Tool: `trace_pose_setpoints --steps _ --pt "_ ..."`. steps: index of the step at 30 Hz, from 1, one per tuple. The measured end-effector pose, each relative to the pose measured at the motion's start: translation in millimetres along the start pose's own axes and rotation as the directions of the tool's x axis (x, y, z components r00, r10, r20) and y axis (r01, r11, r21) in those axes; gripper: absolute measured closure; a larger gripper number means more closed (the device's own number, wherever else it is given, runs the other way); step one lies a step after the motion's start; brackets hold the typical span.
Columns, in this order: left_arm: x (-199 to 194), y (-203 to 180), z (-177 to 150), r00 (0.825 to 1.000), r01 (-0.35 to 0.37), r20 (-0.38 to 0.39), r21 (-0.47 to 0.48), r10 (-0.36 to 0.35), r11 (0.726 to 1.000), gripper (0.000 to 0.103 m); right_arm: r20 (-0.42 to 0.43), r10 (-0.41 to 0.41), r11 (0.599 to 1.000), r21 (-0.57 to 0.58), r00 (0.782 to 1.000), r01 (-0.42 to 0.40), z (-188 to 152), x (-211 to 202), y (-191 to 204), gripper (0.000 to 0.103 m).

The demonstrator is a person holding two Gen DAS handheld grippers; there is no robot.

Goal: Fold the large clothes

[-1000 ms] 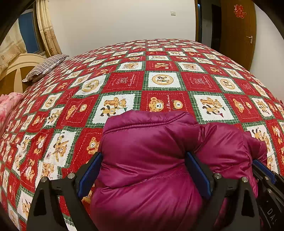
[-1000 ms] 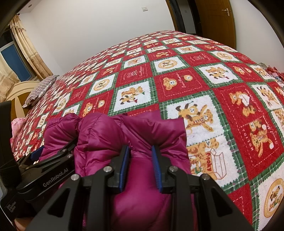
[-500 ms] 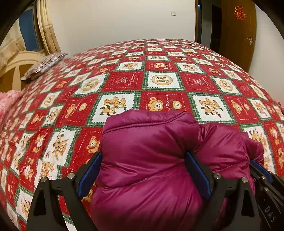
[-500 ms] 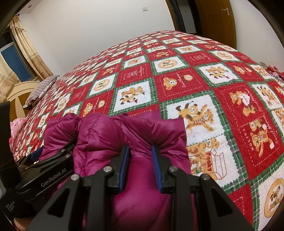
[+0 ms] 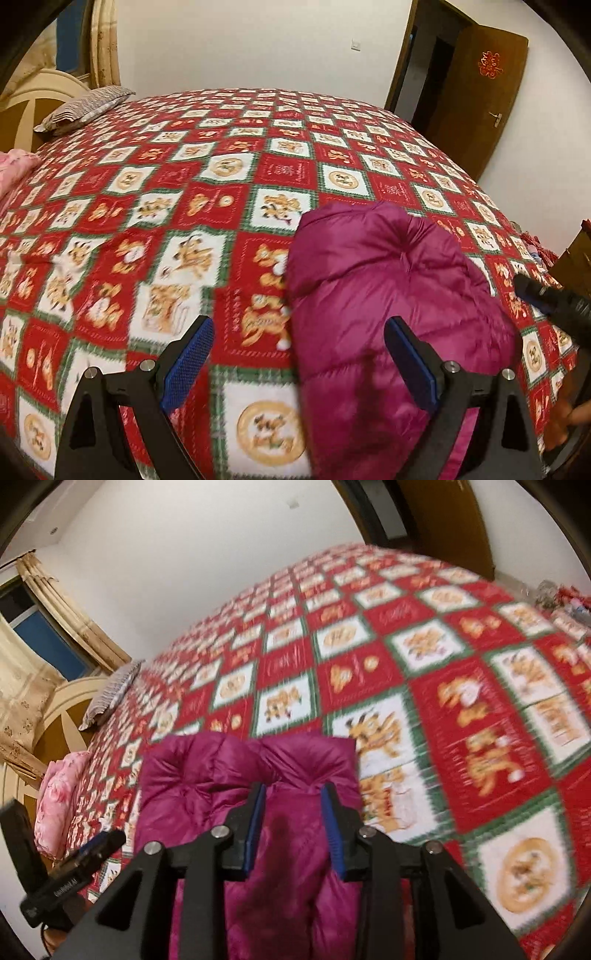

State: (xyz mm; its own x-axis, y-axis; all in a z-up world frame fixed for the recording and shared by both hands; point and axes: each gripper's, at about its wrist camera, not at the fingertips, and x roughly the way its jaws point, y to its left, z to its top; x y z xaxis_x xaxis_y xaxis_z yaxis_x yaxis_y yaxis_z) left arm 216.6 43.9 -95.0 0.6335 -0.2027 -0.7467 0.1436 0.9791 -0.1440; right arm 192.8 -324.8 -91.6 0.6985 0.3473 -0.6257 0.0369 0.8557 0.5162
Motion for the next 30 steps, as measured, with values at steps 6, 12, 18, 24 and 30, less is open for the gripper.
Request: trace_pose_setpoints --steps 6,12,18,24,30 --pt "7.3 -23.3 -15.7 0.999 -0.022 -0.022 0.065 0.024 0.998 0.009 -0.062 0.004 0.985 -0.172 0.998 -0.015 11.2 30.8 66.1 0.053" --pt "9.3 -33.8 -15.8 0.998 -0.068 0.004 0.12 0.068 0.99 0.009 -0.132 -0.174 0.956 -0.259 0.976 0.136 -8.5 104.9 66.3 0.053" --pt "6.5 -39.6 -14.9 0.995 -0.101 0.017 0.157 0.099 0.982 0.009 -0.114 -0.129 0.968 -0.23 0.985 0.1 -10.7 112.0 49.1 0.05" --pt "-10.3 -48.4 -22.4 0.982 -0.188 0.07 0.255 0.176 0.948 0.009 -0.113 -0.15 0.961 -0.249 0.982 0.118 -8.6 80.4 55.4 0.05" --pt "-23.8 -49.8 -24.9 0.976 -0.214 0.098 0.281 0.193 0.936 0.009 -0.02 -0.088 0.974 -0.21 0.996 0.082 -24.8 3.2 42.8 0.047"
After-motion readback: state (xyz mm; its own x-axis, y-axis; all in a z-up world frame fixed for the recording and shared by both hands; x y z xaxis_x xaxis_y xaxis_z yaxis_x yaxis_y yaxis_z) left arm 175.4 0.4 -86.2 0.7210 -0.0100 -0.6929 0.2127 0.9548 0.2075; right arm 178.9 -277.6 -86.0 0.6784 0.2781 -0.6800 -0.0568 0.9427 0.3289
